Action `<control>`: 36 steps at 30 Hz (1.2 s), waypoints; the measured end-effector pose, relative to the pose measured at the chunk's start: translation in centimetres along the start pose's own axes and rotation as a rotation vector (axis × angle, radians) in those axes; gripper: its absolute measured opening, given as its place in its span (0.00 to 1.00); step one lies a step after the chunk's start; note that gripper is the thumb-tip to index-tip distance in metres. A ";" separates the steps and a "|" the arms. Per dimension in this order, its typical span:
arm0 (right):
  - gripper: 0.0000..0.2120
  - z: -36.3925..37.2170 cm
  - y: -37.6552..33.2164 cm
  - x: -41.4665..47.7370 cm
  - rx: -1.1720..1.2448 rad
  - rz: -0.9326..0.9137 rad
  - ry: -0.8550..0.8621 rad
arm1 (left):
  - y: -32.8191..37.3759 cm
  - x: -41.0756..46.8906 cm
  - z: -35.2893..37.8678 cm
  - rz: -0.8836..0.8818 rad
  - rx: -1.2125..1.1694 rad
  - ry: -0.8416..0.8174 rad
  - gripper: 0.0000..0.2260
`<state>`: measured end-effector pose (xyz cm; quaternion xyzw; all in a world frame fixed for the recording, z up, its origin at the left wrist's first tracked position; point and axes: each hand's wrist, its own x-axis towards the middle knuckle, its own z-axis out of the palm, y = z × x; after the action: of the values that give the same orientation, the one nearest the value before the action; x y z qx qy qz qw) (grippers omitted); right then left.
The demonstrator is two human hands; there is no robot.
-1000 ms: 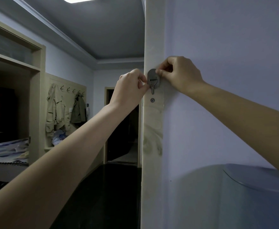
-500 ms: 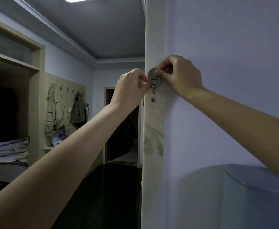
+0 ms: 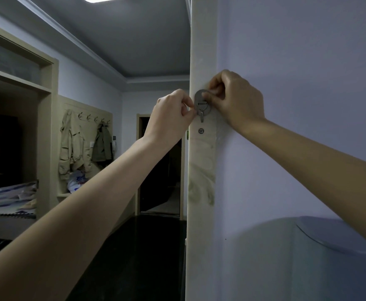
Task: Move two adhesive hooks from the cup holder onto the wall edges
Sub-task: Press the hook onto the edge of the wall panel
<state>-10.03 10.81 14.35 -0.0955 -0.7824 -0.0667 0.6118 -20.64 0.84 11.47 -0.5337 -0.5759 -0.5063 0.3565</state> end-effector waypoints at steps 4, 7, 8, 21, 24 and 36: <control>0.11 0.0 0.1 0.0 0.017 0.010 -0.002 | 0.2 -0.4 0.0 0.058 0.047 0.023 0.09; 0.11 -0.2 0.2 -0.2 0.060 0.007 -0.016 | 0.1 -0.6 -0.1 0.115 0.081 0.022 0.15; 0.11 -0.2 0.2 -0.4 0.076 -0.003 -0.024 | 0.1 -0.6 -0.1 0.125 0.087 0.024 0.16; 0.17 -0.5 0.9 -1.6 -0.012 -0.150 -0.109 | -0.6 -0.7 0.0 0.190 0.209 0.050 0.15; 0.18 -0.4 0.9 -1.5 -0.044 -0.148 -0.113 | -0.8 -0.8 0.2 0.192 0.231 0.044 0.16; 0.23 -0.3 1.4 -1.7 -0.148 -0.183 -0.144 | -0.6 -1.0 0.3 0.184 0.229 -0.003 0.21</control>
<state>-8.99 11.97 12.75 -0.0729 -0.8229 -0.1727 0.5365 -21.01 0.92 10.35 -0.5408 -0.5791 -0.4019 0.4590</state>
